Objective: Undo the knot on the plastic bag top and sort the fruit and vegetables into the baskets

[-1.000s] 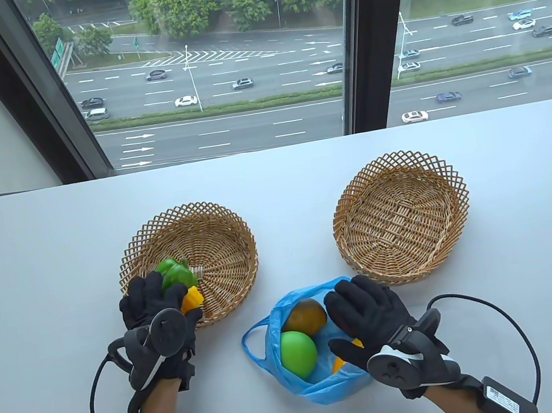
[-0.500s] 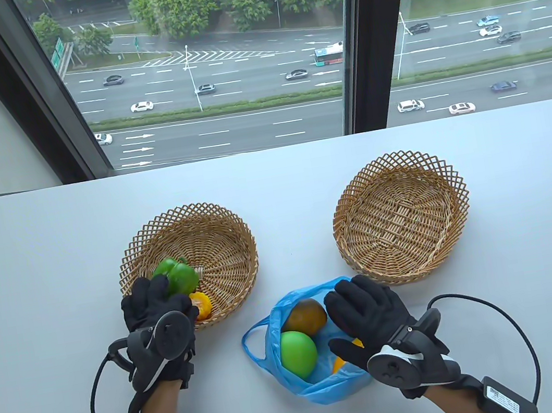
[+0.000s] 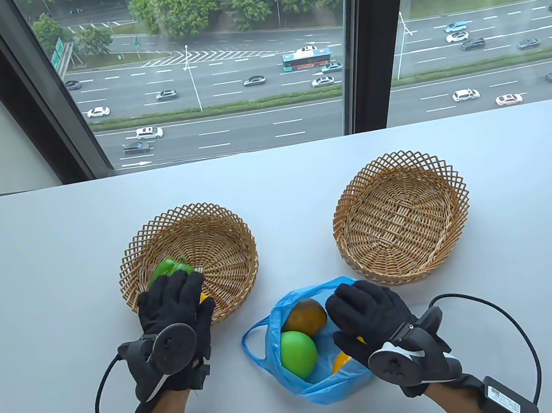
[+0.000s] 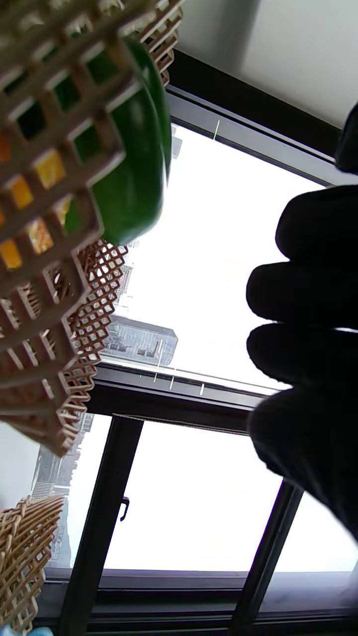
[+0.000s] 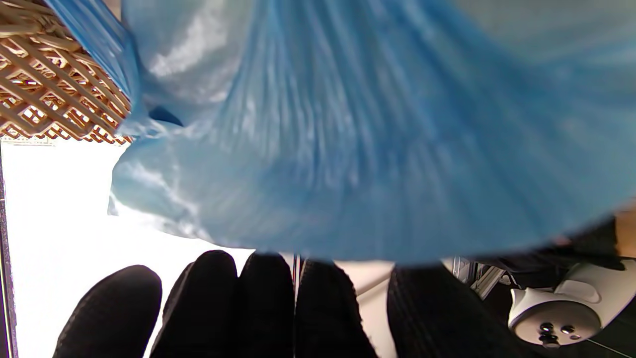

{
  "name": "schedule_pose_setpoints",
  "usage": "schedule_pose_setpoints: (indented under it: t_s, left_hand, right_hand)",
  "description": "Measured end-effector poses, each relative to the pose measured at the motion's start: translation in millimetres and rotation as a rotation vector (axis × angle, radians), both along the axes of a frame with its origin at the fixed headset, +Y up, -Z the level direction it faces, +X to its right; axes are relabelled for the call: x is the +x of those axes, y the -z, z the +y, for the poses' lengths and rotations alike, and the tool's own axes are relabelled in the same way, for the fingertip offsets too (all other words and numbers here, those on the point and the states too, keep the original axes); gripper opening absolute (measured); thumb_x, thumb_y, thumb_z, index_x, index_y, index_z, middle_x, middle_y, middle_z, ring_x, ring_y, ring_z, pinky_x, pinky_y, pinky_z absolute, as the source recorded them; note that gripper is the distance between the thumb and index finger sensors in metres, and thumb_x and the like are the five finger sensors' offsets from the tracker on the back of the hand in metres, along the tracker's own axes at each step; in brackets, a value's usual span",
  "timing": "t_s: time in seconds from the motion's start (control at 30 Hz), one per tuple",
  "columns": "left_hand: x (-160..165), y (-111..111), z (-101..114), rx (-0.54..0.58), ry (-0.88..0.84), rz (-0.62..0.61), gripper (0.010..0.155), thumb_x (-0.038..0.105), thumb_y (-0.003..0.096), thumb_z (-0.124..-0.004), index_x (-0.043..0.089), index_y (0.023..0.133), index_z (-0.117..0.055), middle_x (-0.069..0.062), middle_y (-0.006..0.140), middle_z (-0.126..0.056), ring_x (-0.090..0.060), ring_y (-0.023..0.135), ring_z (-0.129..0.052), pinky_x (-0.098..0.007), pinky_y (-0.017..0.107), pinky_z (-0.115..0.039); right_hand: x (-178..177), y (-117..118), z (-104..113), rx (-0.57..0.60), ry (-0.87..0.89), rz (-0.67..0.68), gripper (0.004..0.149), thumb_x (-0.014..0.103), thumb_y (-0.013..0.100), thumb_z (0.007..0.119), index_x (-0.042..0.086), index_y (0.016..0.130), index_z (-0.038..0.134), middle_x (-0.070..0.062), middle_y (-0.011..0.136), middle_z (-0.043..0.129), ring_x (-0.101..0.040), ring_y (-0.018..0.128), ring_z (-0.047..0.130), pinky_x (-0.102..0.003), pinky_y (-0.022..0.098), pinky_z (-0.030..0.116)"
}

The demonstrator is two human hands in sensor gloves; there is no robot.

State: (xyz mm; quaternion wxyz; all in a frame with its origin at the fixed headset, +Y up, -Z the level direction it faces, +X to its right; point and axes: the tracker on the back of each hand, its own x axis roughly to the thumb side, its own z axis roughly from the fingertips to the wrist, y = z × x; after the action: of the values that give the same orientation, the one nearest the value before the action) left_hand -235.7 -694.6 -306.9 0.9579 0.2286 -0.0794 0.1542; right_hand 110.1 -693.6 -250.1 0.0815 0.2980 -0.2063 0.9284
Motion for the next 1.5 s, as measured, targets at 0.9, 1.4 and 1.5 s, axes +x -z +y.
schedule_pose_setpoints:
  t_s: [0.9,1.4,1.5]
  left_hand:
    - [62.6,-19.1,-1.1,-0.068,0.021,-0.339,0.063,0.055,0.0459,-0.079,0.021,0.099,-0.081,-0.008,0.107,-0.079,-0.04,0.1,-0.068,-0.064,0.069,-0.058]
    - [102.2,1.4,-43.1,-0.471,-0.029,-0.464,0.106,0.073,0.0422,-0.075,0.022,0.118,-0.021,-0.023,0.122,-0.041,-0.055,0.106,-0.04,-0.07,0.071,-0.044]
    - [103.4,7.8,-46.6,-0.547,-0.119,-0.49,0.106,0.07,0.0436,-0.077,0.021,0.118,-0.019,-0.021,0.122,-0.041,-0.054,0.107,-0.036,-0.07,0.071,-0.041]
  right_hand:
    - [-2.7,4.7,-2.2,-0.001,-0.079,-0.064,0.047,0.036,0.054,0.085,0.019,0.098,0.078,-0.014,0.098,0.082,-0.038,0.075,0.092,-0.056,0.052,0.079]
    - [-41.9,4.5,-16.2,0.0,-0.276,0.005,0.072,0.041,0.051,0.091,0.016,0.111,0.06,-0.014,0.106,0.074,-0.044,0.09,0.079,-0.063,0.061,0.07]
    - [-45.4,10.4,-20.0,-0.058,-0.303,0.004,0.08,0.043,0.051,0.091,0.013,0.114,0.052,-0.014,0.106,0.074,-0.048,0.094,0.074,-0.067,0.062,0.066]
